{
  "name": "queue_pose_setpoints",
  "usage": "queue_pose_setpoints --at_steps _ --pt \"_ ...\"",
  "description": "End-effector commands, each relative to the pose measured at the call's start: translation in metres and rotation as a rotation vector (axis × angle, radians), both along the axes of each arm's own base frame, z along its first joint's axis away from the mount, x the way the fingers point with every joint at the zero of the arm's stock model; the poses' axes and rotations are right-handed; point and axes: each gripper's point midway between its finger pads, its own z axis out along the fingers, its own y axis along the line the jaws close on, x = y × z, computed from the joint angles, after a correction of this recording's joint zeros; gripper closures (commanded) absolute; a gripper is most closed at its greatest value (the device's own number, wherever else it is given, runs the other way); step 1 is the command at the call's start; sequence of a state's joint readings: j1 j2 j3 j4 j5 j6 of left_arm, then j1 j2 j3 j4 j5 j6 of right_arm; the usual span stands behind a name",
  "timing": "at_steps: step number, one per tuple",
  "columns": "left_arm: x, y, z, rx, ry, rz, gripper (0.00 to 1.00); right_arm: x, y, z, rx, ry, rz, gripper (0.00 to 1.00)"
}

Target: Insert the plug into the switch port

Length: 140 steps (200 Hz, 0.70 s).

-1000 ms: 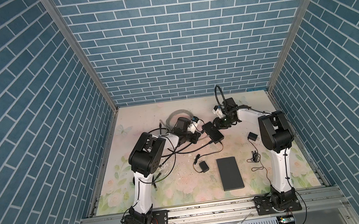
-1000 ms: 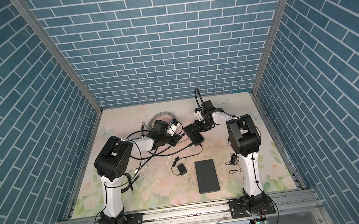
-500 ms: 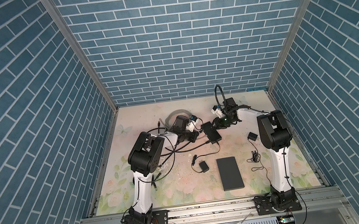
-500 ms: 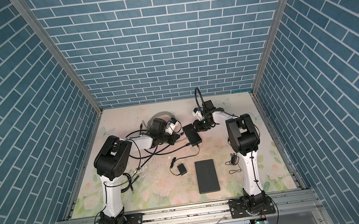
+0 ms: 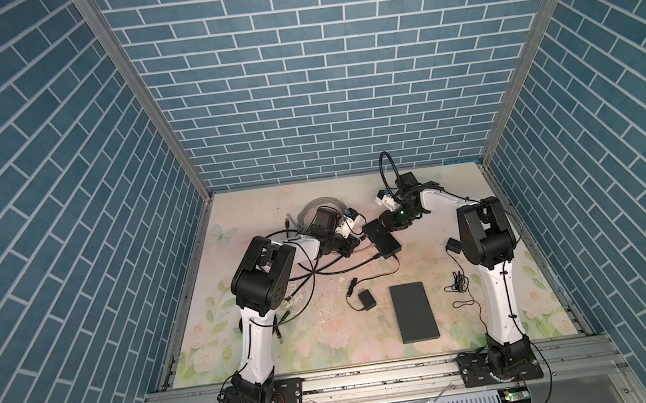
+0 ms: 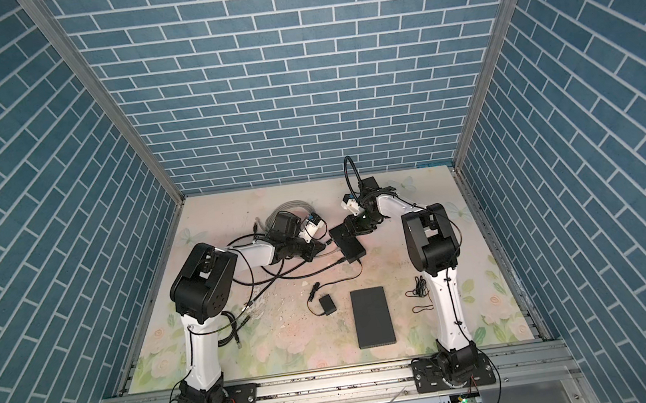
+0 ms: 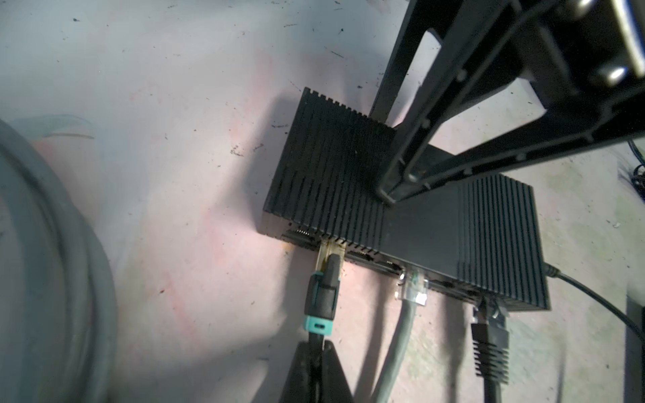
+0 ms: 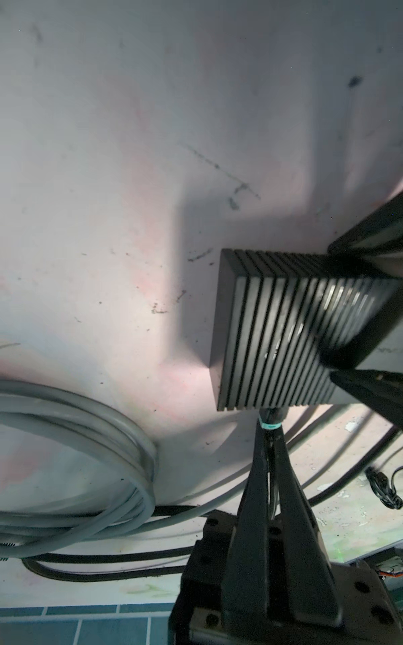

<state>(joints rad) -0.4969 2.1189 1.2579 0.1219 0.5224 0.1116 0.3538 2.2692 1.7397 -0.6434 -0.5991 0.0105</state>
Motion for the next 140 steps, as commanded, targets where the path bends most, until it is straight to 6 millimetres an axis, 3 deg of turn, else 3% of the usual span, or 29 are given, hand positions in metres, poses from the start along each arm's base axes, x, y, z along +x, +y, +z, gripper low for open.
queue_pose_setpoints --at_steps 1,22,73,140 --pt "-0.028 -0.027 -0.009 -0.051 0.045 -0.128 1.00 -0.036 0.034 -0.021 0.023 0.085 0.128 0.50" --pt "-0.024 -0.024 -0.011 -0.036 0.040 -0.107 0.99 -0.040 0.040 -0.020 0.055 0.100 0.139 0.52" --pt "-0.021 -0.025 -0.014 -0.028 0.043 -0.105 1.00 -0.078 0.059 -0.024 0.129 0.156 0.284 0.53" --pt "-0.019 -0.027 -0.017 -0.025 0.064 -0.095 0.99 -0.102 0.080 -0.009 0.222 0.173 0.401 0.53"
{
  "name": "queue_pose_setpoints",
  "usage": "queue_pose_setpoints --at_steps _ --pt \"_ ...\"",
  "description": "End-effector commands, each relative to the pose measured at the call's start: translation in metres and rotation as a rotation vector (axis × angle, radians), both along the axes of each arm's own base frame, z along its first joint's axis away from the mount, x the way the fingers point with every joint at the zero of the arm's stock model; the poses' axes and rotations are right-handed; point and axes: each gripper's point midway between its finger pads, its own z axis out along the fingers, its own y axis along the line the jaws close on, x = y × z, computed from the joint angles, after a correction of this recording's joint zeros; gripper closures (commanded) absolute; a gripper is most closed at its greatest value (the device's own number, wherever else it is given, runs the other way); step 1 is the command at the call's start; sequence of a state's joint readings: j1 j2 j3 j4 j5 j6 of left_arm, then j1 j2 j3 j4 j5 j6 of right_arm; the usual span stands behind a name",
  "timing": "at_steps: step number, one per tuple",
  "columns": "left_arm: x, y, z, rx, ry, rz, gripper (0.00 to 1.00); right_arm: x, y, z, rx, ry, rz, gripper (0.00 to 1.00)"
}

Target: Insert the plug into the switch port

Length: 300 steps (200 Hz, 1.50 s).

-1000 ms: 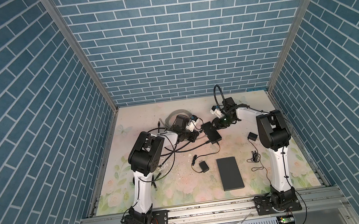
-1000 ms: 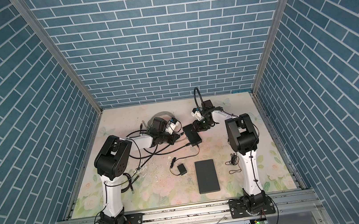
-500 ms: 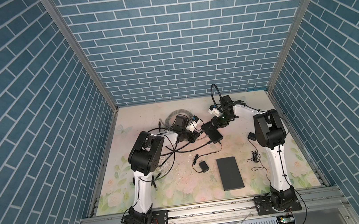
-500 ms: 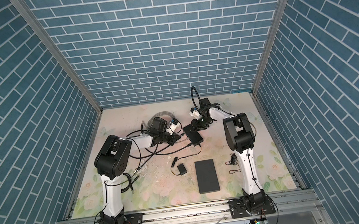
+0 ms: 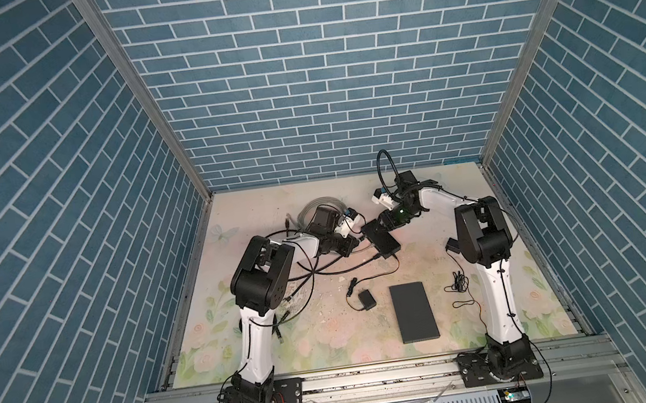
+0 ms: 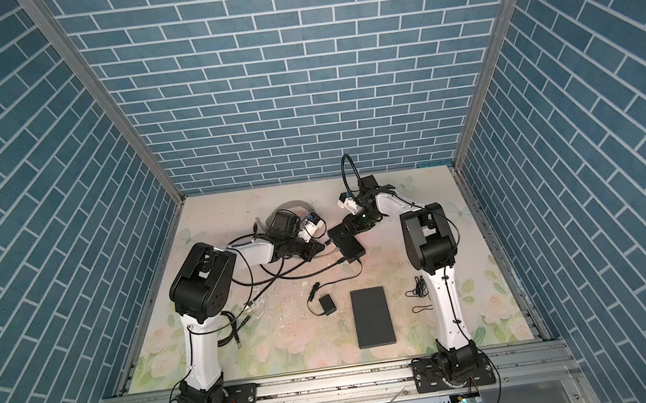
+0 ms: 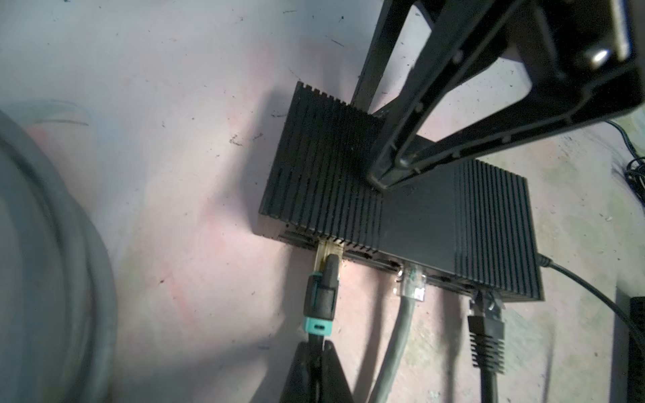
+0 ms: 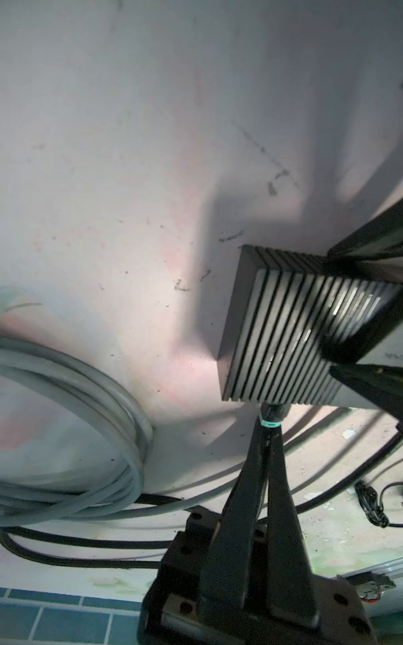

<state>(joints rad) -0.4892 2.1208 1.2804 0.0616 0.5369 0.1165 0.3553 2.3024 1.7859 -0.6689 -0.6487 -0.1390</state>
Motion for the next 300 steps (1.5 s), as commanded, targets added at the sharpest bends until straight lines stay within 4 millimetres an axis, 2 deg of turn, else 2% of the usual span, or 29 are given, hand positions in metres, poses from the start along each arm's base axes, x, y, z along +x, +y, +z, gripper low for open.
queue_pose_setpoints --at_steps 1,27,56,92,143,202,273,300 --pt "-0.017 -0.030 -0.016 -0.037 0.029 -0.088 0.99 -0.102 0.072 -0.010 0.159 0.242 0.280 0.53" --pt "-0.015 -0.029 -0.016 -0.036 0.028 -0.083 0.98 -0.107 0.073 -0.009 0.185 0.263 0.283 0.53" --pt "-0.015 -0.030 -0.017 -0.034 0.035 -0.079 0.98 -0.116 0.083 0.013 0.306 0.287 0.315 0.52" --pt "-0.014 -0.030 -0.019 -0.029 0.043 -0.070 0.98 -0.124 0.087 0.023 0.351 0.301 0.342 0.52" --pt "-0.006 -0.026 -0.023 -0.003 0.051 -0.026 0.97 -0.140 0.090 0.019 0.364 0.340 0.370 0.52" --pt "-0.001 -0.027 -0.028 0.053 0.048 0.007 0.97 -0.142 0.093 0.029 0.403 0.334 0.386 0.52" --pt "-0.001 -0.036 -0.028 0.036 0.058 0.007 0.95 -0.148 0.093 0.030 0.409 0.342 0.402 0.52" --pt "-0.002 -0.036 -0.027 0.033 0.060 0.000 0.94 -0.143 0.093 0.028 0.393 0.324 0.389 0.53"
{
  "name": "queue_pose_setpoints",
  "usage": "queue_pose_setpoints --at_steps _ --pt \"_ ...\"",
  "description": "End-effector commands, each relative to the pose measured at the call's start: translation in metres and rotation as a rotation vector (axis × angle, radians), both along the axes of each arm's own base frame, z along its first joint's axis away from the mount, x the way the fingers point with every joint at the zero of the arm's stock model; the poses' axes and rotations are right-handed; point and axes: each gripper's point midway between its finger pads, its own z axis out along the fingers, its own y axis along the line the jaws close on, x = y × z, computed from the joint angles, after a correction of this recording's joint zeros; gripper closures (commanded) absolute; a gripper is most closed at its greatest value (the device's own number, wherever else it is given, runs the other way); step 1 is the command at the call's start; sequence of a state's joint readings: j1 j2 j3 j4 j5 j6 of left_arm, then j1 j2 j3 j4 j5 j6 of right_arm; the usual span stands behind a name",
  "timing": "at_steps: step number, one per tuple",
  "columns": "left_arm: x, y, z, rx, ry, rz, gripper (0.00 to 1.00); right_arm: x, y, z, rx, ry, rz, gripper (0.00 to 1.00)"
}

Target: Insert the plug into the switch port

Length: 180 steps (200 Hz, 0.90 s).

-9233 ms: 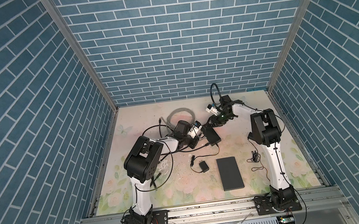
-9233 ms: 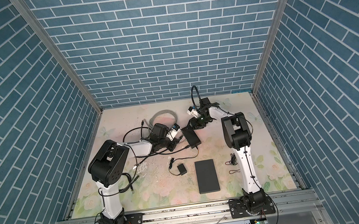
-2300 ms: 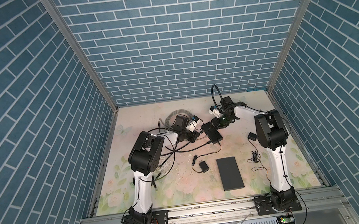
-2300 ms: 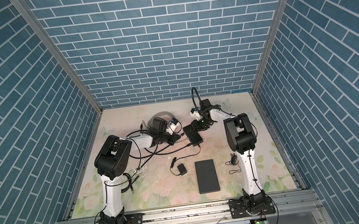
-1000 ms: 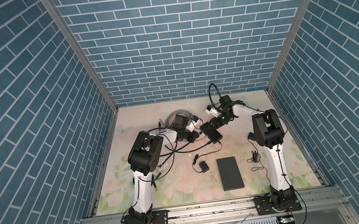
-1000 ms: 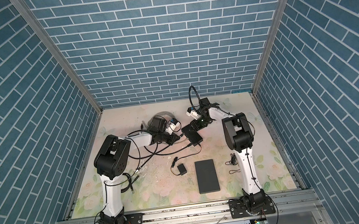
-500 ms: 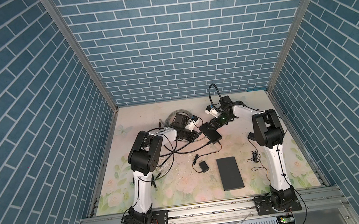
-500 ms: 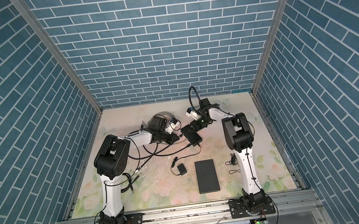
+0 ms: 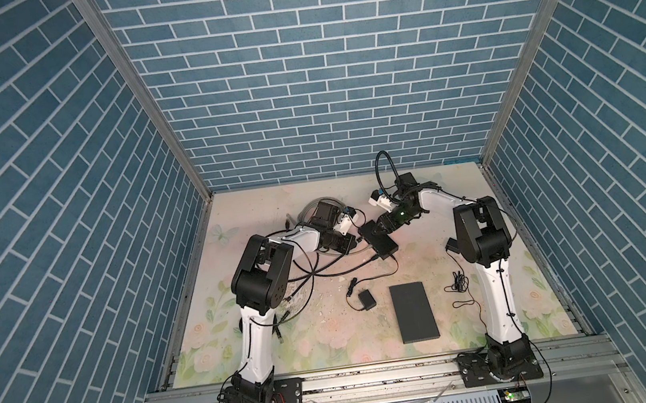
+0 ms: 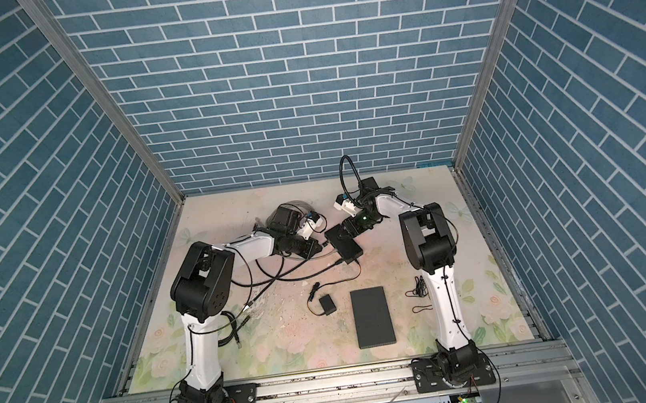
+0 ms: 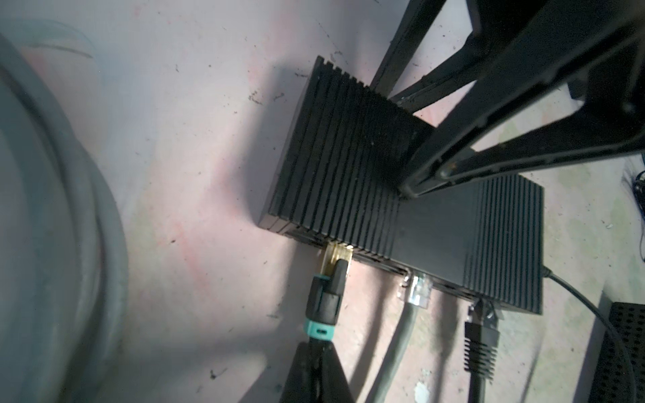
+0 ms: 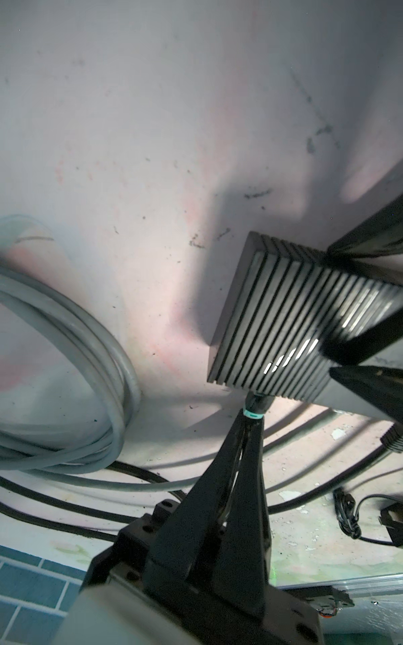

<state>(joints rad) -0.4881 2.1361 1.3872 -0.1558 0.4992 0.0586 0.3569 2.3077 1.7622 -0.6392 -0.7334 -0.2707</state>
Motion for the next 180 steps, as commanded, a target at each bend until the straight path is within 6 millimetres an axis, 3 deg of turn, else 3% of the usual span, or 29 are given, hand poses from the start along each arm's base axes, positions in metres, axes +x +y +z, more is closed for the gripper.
queue_pose_setpoints --at_steps 1,17,31,59,76,83,86,98,106,109,112,114,152,157,180 --pt "0.000 -0.044 -0.025 -0.040 -0.074 -0.066 0.94 -0.134 0.083 0.027 0.283 0.390 0.290 0.53" --pt "0.000 -0.043 -0.022 -0.048 -0.086 -0.058 0.90 -0.112 0.077 0.020 0.257 0.364 0.189 0.53" --pt "0.002 -0.041 -0.021 -0.051 -0.090 -0.043 0.87 -0.079 0.061 0.014 0.213 0.317 0.052 0.52" --pt "0.014 -0.034 -0.021 -0.042 -0.056 0.001 0.81 -0.004 0.001 0.006 0.115 0.269 -0.314 0.47" --pt "0.019 -0.031 -0.021 -0.037 -0.030 0.016 0.74 0.020 -0.032 0.006 0.079 0.251 -0.461 0.43" --pt "0.020 -0.030 -0.020 -0.045 -0.025 0.022 0.69 0.023 -0.040 0.002 0.055 0.256 -0.495 0.42" --pt "0.021 -0.029 -0.020 -0.051 -0.024 0.026 0.67 0.025 -0.042 0.014 0.060 0.230 -0.503 0.41" --pt "0.024 -0.025 -0.019 -0.074 -0.017 0.044 0.57 0.025 -0.053 0.018 0.019 0.204 -0.539 0.39" --pt "0.026 -0.021 -0.016 -0.088 -0.018 0.061 0.36 0.024 -0.060 0.018 -0.008 0.194 -0.562 0.38" --pt "0.028 -0.020 -0.015 -0.093 -0.019 0.065 0.24 0.023 -0.063 0.018 -0.020 0.188 -0.571 0.37" --pt "0.029 -0.018 -0.013 -0.097 -0.020 0.070 0.05 0.022 -0.067 0.018 -0.035 0.184 -0.584 0.37" --pt "0.029 -0.016 -0.013 -0.098 -0.017 0.073 0.02 0.021 -0.069 0.017 -0.044 0.183 -0.590 0.37" --pt "0.045 0.024 0.018 -0.085 -0.062 0.165 0.00 0.006 -0.097 0.034 -0.118 0.108 -0.675 0.30" --pt "0.046 0.029 0.024 -0.083 -0.073 0.174 0.00 0.004 -0.099 0.038 -0.117 0.095 -0.683 0.23" --pt "0.050 0.055 0.052 -0.041 -0.148 0.234 0.00 -0.010 -0.096 0.049 -0.108 0.046 -0.675 0.11"
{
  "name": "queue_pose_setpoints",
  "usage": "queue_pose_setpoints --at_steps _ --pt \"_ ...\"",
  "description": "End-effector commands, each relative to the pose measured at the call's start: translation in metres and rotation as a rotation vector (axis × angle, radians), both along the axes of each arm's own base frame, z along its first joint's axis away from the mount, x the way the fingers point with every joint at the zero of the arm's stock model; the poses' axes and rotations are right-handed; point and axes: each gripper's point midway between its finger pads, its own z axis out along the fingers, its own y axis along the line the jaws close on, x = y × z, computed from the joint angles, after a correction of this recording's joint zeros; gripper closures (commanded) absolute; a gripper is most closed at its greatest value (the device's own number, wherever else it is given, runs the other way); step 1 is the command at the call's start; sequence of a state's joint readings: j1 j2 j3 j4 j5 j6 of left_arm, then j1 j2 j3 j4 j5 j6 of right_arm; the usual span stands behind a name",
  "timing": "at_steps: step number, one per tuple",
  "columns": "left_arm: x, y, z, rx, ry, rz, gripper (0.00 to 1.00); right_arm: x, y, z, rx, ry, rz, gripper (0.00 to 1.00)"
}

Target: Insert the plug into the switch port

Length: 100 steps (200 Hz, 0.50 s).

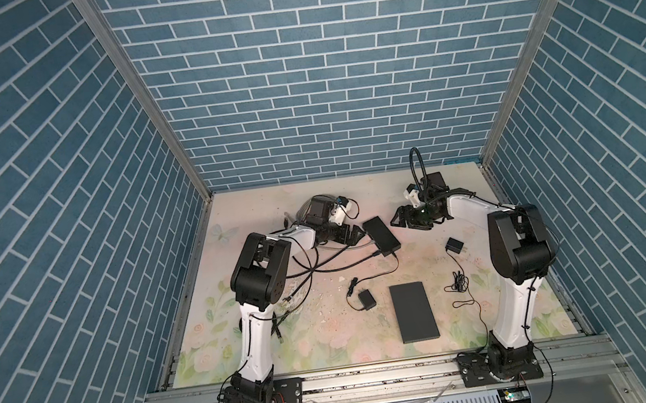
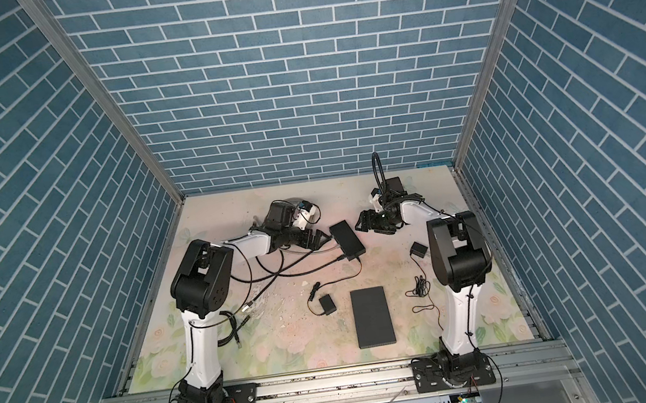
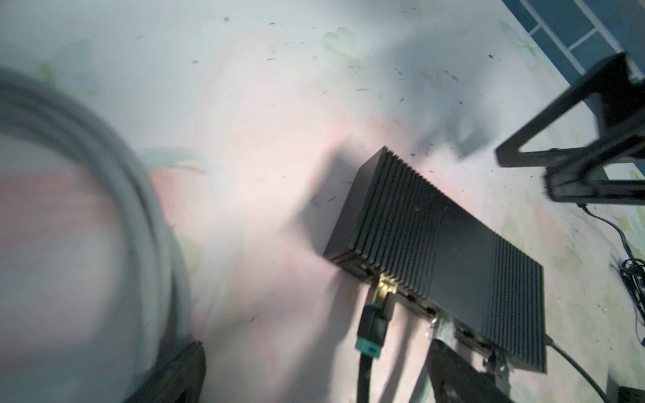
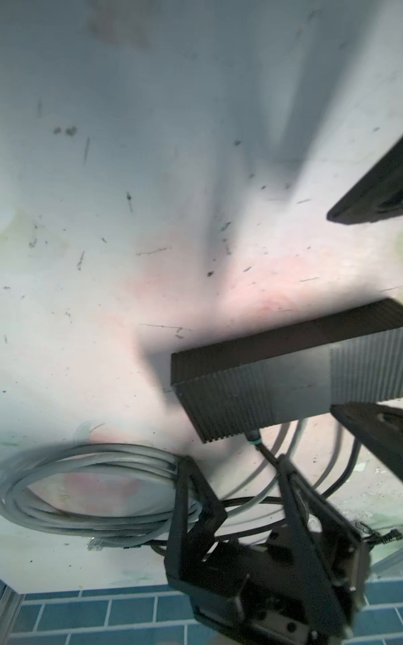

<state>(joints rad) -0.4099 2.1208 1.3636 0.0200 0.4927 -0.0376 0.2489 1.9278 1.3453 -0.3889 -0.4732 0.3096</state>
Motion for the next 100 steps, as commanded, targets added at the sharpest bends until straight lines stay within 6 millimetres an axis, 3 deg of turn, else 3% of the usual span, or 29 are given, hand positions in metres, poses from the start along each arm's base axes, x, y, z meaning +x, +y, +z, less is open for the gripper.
queue_pose_setpoints --at_steps 1,46,63,79,100 --pt "0.004 0.033 0.030 0.060 -0.053 0.093 0.00 -0.012 -0.004 0.013 -0.044 -0.049 -0.024 0.10" --pt "0.007 0.062 0.099 0.142 -0.227 0.190 0.00 -0.031 0.035 0.011 -0.272 -0.131 0.114 0.06" --pt "0.007 0.068 0.118 0.163 -0.258 0.207 0.00 -0.028 0.051 0.008 -0.340 -0.154 0.148 0.05" --pt "0.006 0.073 0.138 0.162 -0.298 0.225 0.00 -0.018 0.052 0.003 -0.417 -0.179 0.131 0.04" --pt "-0.002 0.079 0.156 0.165 -0.314 0.246 0.00 -0.013 0.064 -0.004 -0.403 -0.165 0.146 0.03"
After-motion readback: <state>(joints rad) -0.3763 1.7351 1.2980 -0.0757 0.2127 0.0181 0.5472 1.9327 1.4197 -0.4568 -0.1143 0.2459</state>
